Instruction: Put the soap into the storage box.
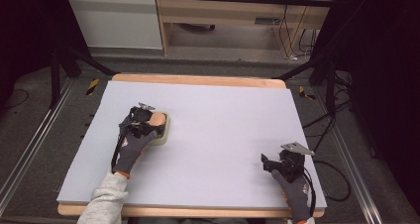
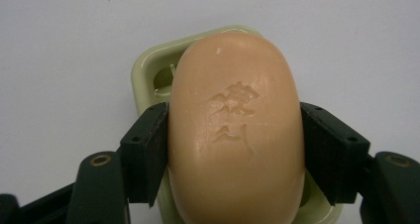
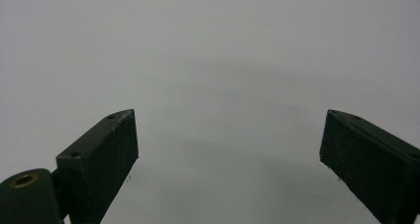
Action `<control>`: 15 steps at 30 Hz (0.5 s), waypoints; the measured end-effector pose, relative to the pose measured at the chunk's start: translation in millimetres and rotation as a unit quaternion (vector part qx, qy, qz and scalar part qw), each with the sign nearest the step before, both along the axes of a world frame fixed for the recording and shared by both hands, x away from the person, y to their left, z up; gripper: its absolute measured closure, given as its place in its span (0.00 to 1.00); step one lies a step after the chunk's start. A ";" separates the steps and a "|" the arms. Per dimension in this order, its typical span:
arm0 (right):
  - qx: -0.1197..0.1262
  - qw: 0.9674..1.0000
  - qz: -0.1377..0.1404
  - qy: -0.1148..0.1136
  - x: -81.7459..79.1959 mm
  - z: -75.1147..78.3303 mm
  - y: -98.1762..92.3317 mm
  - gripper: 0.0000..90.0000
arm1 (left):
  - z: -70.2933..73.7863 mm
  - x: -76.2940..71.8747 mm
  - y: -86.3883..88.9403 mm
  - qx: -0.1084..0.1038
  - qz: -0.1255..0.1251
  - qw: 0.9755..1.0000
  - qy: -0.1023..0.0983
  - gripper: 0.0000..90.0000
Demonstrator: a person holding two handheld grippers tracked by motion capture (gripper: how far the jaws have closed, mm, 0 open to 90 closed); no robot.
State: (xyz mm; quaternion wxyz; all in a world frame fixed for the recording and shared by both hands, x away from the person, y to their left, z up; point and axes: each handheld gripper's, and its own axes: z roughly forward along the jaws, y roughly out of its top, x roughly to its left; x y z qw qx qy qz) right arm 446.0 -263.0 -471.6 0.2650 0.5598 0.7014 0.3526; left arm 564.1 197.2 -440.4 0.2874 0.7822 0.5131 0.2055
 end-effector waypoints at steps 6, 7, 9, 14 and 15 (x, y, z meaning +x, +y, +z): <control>0.002 1.000 -0.001 0.001 -0.2 0.2 0.2 0.09 | -2.1 0.5 -2.9 0.003 -0.003 1.000 0.002 0.35; 0.002 1.000 -0.001 0.001 -0.2 0.3 0.2 0.09 | -3.1 1.0 -3.5 0.005 -0.004 1.000 0.005 0.35; 0.002 1.000 0.000 0.000 -0.2 0.4 0.2 0.09 | -3.8 1.2 -3.7 0.006 -0.003 1.000 0.006 0.35; 0.003 1.000 -0.001 0.001 -0.3 0.4 0.4 0.09 | -6.2 2.1 -3.0 0.005 -0.001 1.000 0.008 0.35; 0.002 1.000 0.000 0.000 -0.3 0.4 0.2 0.09 | -6.1 2.1 -2.9 0.004 -0.001 1.000 0.008 0.35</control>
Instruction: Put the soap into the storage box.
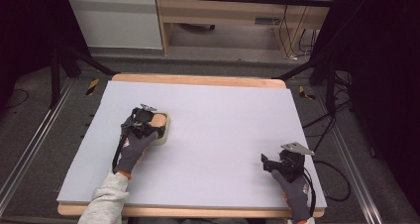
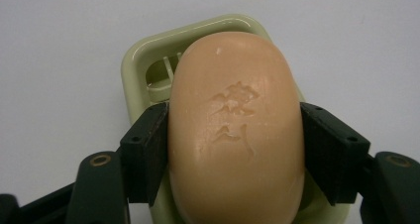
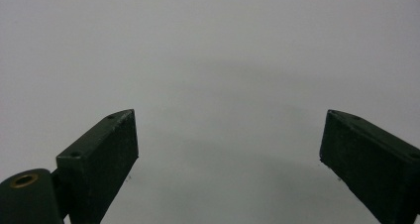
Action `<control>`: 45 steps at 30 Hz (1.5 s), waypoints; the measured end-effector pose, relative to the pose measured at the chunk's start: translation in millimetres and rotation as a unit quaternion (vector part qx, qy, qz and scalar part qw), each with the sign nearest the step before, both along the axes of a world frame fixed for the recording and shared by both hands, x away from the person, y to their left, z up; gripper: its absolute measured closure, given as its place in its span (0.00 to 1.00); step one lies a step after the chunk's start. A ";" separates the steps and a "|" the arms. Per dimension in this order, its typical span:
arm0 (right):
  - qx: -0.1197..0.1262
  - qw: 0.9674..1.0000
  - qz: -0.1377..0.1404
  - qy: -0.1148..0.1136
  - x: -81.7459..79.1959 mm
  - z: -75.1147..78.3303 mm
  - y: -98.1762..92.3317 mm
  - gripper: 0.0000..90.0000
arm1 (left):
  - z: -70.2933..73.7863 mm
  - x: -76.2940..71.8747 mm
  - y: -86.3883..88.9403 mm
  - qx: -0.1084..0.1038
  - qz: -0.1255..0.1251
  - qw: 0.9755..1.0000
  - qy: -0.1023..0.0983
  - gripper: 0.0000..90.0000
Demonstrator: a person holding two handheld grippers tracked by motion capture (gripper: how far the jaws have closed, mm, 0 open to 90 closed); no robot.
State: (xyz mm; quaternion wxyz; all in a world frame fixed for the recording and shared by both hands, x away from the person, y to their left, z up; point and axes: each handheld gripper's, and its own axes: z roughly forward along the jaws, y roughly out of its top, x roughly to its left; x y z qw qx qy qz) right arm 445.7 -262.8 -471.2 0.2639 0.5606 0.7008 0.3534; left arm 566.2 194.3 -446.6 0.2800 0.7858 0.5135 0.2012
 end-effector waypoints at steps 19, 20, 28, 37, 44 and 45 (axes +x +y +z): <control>0.001 1.000 0.000 -0.001 -0.3 0.3 0.0 0.09 | 0.3 -0.8 0.6 -0.004 -0.001 1.000 -0.003 0.32; 0.001 1.000 0.000 -0.001 -0.3 0.3 0.0 0.09 | 1.5 -1.3 1.1 -0.005 0.000 1.000 -0.007 0.32; -0.001 1.000 0.001 -0.003 -0.6 0.5 -0.2 0.09 | 14.1 -7.2 6.1 -0.022 -0.002 0.999 -0.024 0.31; -0.002 1.000 -0.003 -0.007 -1.7 1.4 -1.5 0.09 | 29.0 -21.8 10.8 -0.039 -0.003 0.998 -0.056 0.31; 0.002 1.000 -0.013 -0.009 -2.5 1.8 -4.6 0.08 | 37.7 -49.0 20.8 -0.044 -0.013 0.995 -0.089 0.31; 0.003 1.000 -0.012 -0.009 -2.3 1.8 -5.0 0.08 | 37.8 -52.2 23.2 -0.052 -0.010 0.994 -0.092 0.31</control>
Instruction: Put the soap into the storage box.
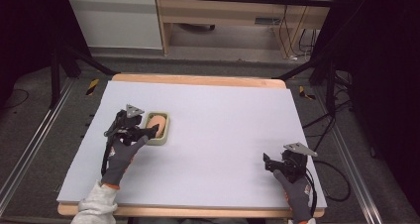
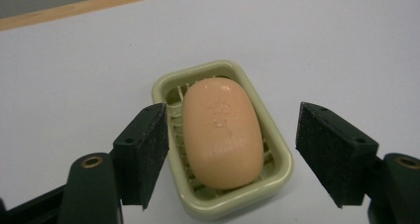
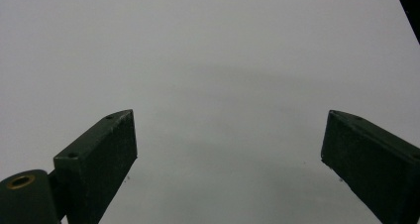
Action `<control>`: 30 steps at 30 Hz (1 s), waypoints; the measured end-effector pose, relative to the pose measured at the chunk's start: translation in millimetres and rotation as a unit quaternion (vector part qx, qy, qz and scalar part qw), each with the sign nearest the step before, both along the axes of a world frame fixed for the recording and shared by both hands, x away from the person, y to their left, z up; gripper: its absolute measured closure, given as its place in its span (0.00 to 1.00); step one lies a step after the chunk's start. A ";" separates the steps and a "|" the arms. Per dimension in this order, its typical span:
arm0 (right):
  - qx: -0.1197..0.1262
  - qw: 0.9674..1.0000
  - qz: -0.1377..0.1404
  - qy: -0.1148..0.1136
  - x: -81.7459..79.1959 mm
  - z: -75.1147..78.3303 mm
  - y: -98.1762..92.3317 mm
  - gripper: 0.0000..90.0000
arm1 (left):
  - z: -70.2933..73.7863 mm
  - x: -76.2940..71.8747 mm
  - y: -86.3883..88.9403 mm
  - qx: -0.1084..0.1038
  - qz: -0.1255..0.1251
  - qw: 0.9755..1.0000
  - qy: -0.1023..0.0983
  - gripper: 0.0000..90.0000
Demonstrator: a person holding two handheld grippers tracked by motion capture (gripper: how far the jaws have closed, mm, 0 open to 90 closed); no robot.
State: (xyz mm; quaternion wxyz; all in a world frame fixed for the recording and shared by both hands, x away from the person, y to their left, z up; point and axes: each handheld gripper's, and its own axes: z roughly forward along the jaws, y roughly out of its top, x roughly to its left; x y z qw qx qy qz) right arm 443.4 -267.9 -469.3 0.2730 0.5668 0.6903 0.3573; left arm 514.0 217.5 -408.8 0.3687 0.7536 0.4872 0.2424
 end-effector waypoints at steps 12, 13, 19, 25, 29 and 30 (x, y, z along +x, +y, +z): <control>-0.004 1.000 -0.015 0.000 0.1 0.2 -5.3 0.08 | -9.9 -22.7 26.5 -0.011 0.015 1.000 -0.004 0.31; -0.007 1.000 -0.016 0.000 0.2 0.2 -6.4 0.08 | -10.7 -23.8 27.8 -0.013 0.016 1.000 -0.005 0.31; -0.005 1.000 -0.024 0.000 0.1 0.4 -11.0 0.08 | -17.2 -32.4 34.2 -0.013 0.019 1.000 -0.010 0.31; -0.003 0.999 -0.033 0.003 0.4 -0.7 -17.7 0.08 | -28.1 -43.6 40.0 -0.009 0.022 0.999 -0.023 0.30; -0.002 0.999 -0.036 0.005 0.3 -1.1 -18.9 0.08 | -36.5 -51.4 45.0 -0.002 0.021 1.000 -0.011 0.30; 0.000 0.999 -0.038 0.008 0.1 -1.1 -18.7 0.08 | -38.6 -53.0 45.2 -0.005 0.026 1.000 -0.009 0.30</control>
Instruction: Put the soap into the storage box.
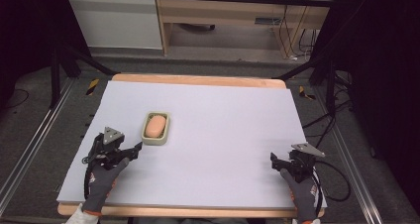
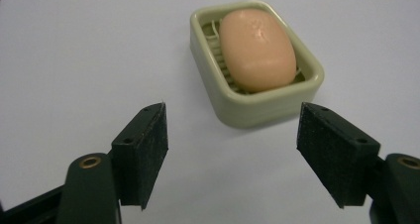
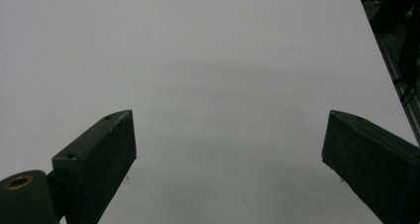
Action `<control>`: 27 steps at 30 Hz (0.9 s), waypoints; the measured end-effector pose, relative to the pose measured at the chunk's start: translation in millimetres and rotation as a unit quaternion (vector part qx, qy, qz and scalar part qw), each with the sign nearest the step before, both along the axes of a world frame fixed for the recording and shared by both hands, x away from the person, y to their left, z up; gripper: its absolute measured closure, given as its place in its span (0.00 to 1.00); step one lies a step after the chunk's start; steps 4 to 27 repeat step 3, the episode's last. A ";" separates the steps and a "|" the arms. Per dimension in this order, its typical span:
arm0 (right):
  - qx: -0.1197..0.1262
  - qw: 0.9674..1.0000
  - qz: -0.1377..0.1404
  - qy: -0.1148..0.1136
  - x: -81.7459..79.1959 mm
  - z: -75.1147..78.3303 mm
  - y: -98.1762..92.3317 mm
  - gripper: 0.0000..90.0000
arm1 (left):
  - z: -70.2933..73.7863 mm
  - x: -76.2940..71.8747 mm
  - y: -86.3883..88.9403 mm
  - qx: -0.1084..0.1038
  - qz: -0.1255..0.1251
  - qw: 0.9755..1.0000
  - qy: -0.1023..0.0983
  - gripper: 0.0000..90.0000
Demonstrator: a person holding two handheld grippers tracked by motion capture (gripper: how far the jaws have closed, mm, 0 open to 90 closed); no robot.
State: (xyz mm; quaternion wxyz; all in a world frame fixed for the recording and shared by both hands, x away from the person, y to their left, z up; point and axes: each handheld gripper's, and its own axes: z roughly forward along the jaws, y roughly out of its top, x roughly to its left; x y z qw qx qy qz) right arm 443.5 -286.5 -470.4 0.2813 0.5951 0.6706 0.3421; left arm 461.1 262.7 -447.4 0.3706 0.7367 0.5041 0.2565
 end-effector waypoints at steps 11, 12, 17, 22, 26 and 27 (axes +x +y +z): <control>-0.004 1.000 0.003 0.000 0.6 -0.6 0.4 0.08 | -2.8 -1.5 3.0 0.004 0.001 1.000 0.006 0.30; -0.004 1.000 0.003 0.000 0.6 -0.6 0.4 0.08 | -2.8 -1.5 3.0 0.004 0.001 1.000 0.006 0.30; -0.004 1.000 0.003 0.000 0.6 -0.6 0.4 0.08 | -2.8 -1.5 3.0 0.004 0.001 1.000 0.006 0.30; -0.004 1.000 0.003 0.000 0.6 -0.6 0.4 0.08 | -2.8 -1.5 3.0 0.004 0.001 1.000 0.006 0.30; -0.004 1.000 0.003 0.000 0.6 -0.6 0.4 0.08 | -2.8 -1.5 3.0 0.004 0.001 1.000 0.006 0.30; -0.004 1.000 0.003 0.000 0.6 -0.6 0.4 0.08 | -2.8 -1.5 3.0 0.004 0.001 1.000 0.006 0.30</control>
